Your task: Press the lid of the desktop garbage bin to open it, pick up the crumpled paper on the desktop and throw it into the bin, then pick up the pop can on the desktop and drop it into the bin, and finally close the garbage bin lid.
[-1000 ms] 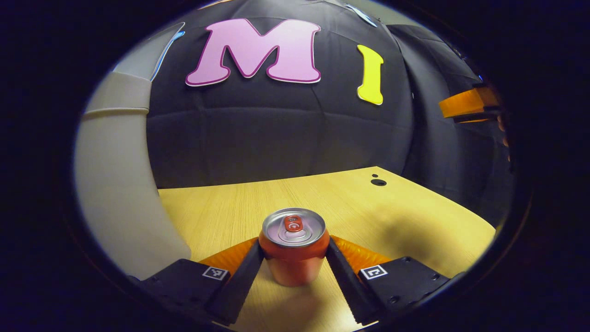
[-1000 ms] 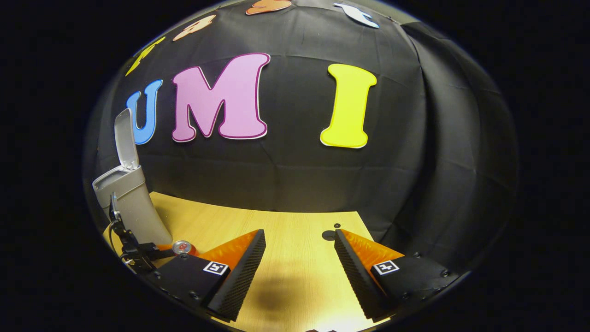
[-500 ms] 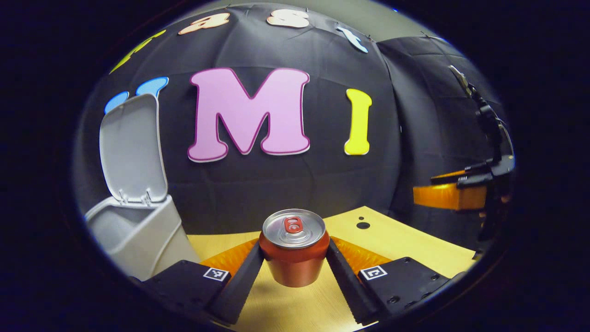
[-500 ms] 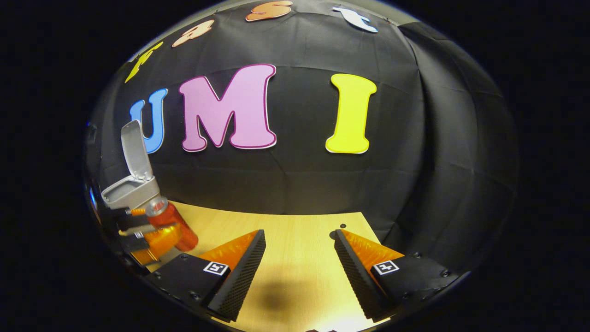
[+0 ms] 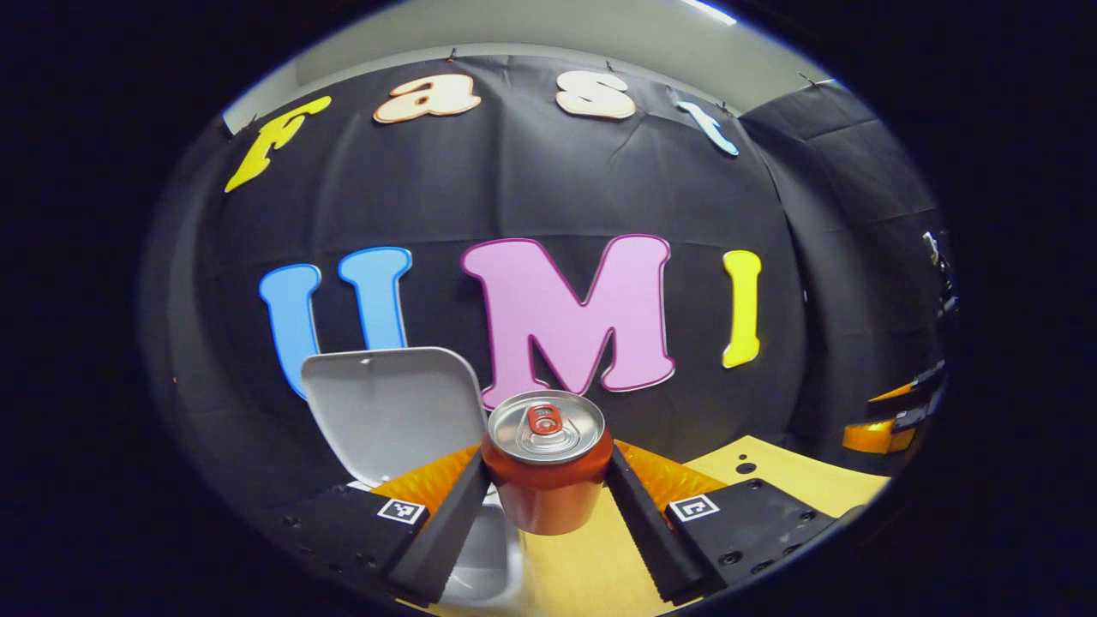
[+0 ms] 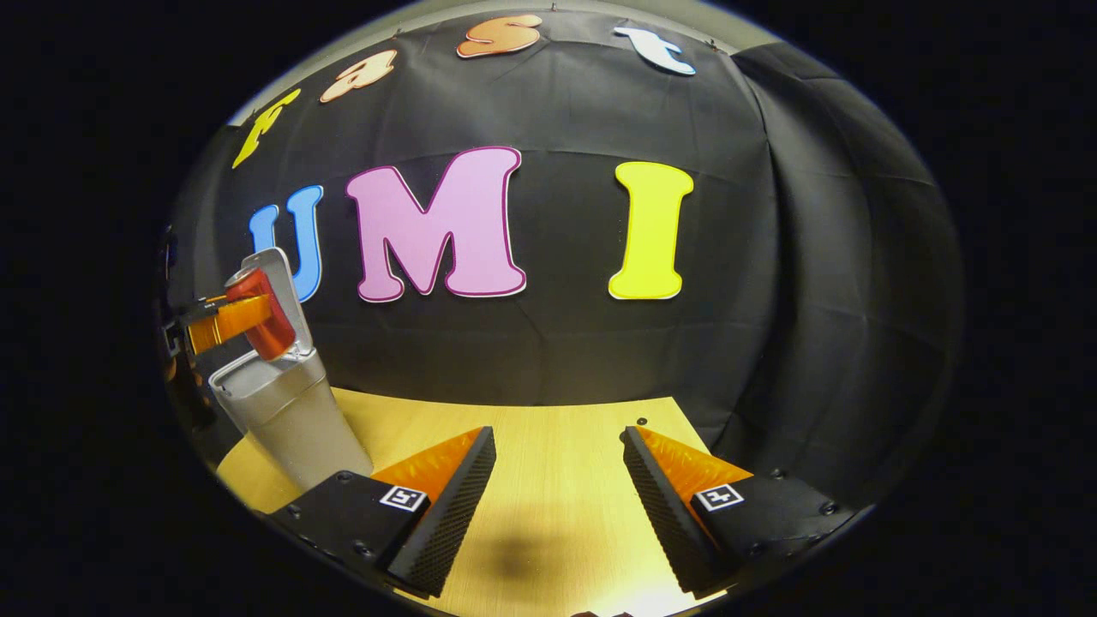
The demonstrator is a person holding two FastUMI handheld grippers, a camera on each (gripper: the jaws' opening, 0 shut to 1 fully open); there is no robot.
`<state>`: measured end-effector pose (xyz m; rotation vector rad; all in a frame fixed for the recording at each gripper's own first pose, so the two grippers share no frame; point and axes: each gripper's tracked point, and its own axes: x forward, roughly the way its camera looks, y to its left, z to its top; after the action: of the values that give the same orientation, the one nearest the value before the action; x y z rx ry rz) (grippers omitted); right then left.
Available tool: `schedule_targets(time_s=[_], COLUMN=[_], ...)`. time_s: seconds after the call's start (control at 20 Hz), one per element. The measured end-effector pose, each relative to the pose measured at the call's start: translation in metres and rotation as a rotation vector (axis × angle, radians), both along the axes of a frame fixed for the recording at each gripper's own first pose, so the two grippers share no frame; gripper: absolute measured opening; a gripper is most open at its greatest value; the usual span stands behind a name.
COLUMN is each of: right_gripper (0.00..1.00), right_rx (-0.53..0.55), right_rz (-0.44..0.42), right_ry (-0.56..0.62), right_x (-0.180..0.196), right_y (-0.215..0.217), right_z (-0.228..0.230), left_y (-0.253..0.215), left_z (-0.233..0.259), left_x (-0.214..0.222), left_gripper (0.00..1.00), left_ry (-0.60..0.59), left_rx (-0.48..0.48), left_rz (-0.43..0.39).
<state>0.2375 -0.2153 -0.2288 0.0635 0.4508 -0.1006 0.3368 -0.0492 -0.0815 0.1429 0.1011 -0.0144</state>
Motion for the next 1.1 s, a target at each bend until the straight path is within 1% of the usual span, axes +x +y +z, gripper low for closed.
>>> schedule_targets(time_s=[0.15,0.25,0.4,0.5,0.65,0.85,0.9,0.95,1.05,1.1], right_gripper=[0.97,0.97,0.97,0.97,0.97,0.97,0.97,0.97,0.97,0.97], right_rx=[0.01,0.002,-0.033,-0.049,-0.081,-0.07,-0.067,-0.066,-0.074,-0.09], right_rz=[-0.016,-0.021,-0.031,-0.039,-0.049,-0.06,-0.058,-0.052,-0.031,-0.023], right_ry=[-0.011,-0.016,-0.026,-0.005,0.0,0.008,0.008,0.008,0.007,0.007], right_x=[-0.012,-0.021,-0.035,-0.045,-0.051,-0.049,-0.047,-0.047,-0.044,-0.042], right_y=[0.005,0.007,0.005,0.003,-0.001,-0.002,0.0,0.002,0.005,0.006], right_z=[0.011,0.02,0.028,0.025,0.029,0.027,0.027,0.026,0.026,0.026], left_y=[0.05,0.074,0.097,0.101,0.103,0.107,0.108,0.109,0.112,0.113], left_z=[-0.014,-0.025,-0.041,-0.045,-0.05,-0.052,-0.051,-0.051,-0.046,-0.041], left_x=[-0.004,-0.006,-0.007,-0.009,-0.01,-0.01,-0.009,-0.01,-0.01,-0.012], left_gripper=[0.88,0.88,0.88,0.88,0.88,0.89,0.9,0.94,0.95,0.95], left_ry=[0.024,0.052,0.091,0.102,0.108,0.112,0.11,0.109,0.107,0.109], left_rx=[0.012,0.015,-0.011,-0.028,-0.012,-0.02,-0.017,-0.011,-0.006,-0.032], left_rz=[0.073,0.099,0.126,0.133,0.135,0.152,0.155,0.154,0.16,0.167])
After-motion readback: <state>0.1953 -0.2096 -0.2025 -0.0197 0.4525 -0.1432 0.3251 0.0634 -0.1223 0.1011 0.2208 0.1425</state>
